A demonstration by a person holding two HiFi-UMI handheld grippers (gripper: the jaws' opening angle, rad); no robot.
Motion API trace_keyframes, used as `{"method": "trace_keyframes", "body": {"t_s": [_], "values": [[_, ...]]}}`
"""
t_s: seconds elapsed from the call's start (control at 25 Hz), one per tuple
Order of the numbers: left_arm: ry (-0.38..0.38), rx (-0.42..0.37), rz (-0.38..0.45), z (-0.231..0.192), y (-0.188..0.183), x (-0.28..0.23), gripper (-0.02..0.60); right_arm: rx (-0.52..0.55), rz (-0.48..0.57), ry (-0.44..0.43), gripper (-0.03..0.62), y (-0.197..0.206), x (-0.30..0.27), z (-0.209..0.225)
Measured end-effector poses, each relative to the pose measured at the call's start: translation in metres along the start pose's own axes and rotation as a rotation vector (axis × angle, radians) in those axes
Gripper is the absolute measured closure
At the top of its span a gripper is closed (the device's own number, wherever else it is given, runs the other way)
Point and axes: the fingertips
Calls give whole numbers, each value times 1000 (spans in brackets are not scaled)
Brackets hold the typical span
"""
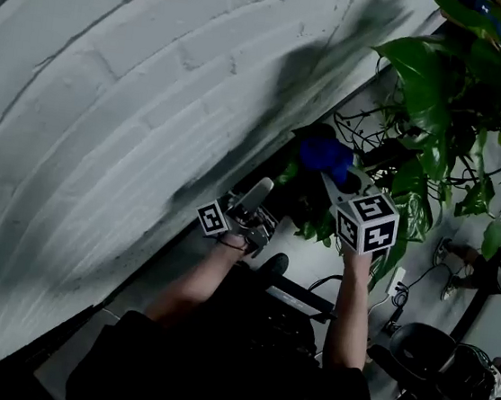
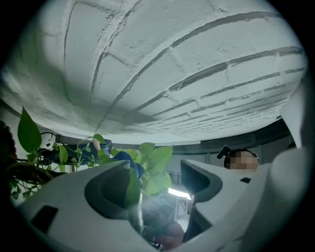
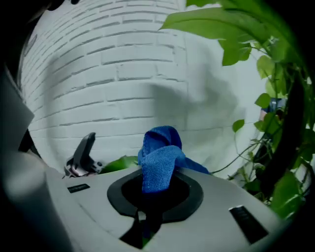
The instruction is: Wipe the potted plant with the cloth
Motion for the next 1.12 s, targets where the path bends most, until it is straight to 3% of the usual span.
{"method": "trace_keyframes", "body": {"t_s": [0.2, 0.44, 0.6, 0.8, 0.96, 1.12], "values": [[-4, 4, -3, 2, -7, 0, 249, 86, 36, -152, 545, -2, 6, -69], [-32, 19, -10, 0, -7, 3, 249, 212, 20, -270, 545, 18, 18, -112], [-52, 38, -28, -1, -4, 9, 247, 211, 16, -351, 545, 29, 28, -133], [-41, 46, -78, -3, -4, 10, 242, 86, 81, -408, 545, 29, 39, -134], [-46, 79, -89, -3, 3, 13, 242, -71, 182, -360, 545, 21, 62, -112], [-62, 107, -95, -1, 8, 18, 242, -294, 313, -304, 545, 11, 92, -77]]}}
Point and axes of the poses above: the fingertips, and each gripper's own axes: x backward along the fingers, z to its right, y out of its underside, and after that the axes turned 15 degrees about y, right-handed
